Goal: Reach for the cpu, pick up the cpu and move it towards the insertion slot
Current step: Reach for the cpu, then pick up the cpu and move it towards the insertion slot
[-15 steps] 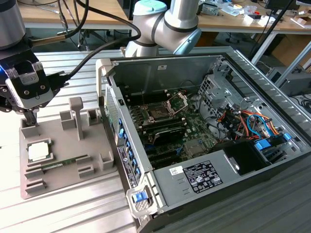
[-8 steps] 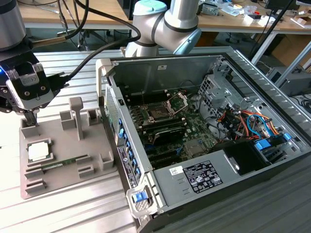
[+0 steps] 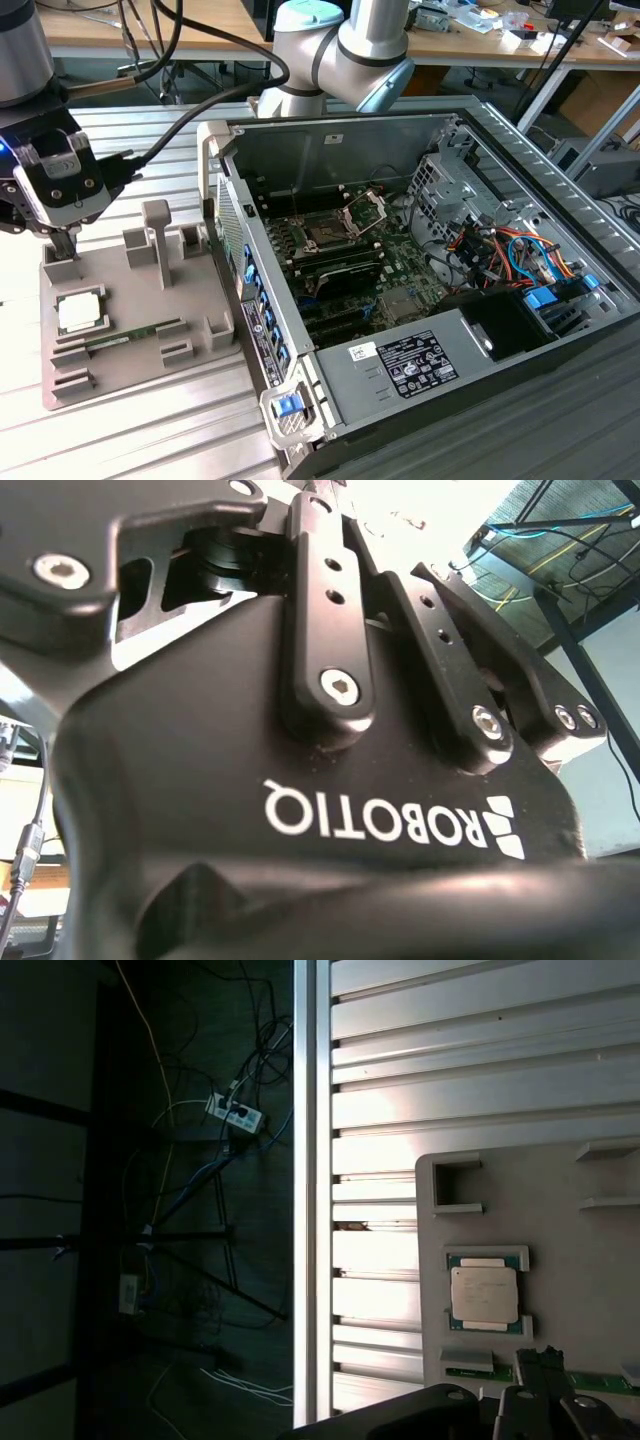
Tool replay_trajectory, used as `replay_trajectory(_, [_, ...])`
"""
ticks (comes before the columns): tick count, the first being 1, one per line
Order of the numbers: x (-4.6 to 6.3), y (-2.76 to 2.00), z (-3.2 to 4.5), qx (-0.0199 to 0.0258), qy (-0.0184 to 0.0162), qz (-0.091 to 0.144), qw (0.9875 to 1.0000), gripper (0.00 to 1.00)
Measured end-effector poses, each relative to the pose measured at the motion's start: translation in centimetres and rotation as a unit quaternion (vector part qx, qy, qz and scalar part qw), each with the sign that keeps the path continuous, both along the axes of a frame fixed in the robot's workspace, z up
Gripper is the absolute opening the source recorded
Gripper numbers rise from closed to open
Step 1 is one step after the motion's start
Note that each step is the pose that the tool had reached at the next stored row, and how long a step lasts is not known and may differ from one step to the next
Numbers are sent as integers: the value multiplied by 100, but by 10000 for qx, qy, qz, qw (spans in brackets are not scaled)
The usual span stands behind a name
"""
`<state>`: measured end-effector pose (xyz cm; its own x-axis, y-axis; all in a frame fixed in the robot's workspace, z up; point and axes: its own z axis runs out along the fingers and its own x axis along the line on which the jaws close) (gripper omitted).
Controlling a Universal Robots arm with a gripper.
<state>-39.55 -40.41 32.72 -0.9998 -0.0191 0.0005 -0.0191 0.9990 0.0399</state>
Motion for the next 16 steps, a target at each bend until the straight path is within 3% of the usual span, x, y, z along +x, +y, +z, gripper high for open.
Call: replay_trajectory(16, [0,0,-35,0,0,0,10000,11])
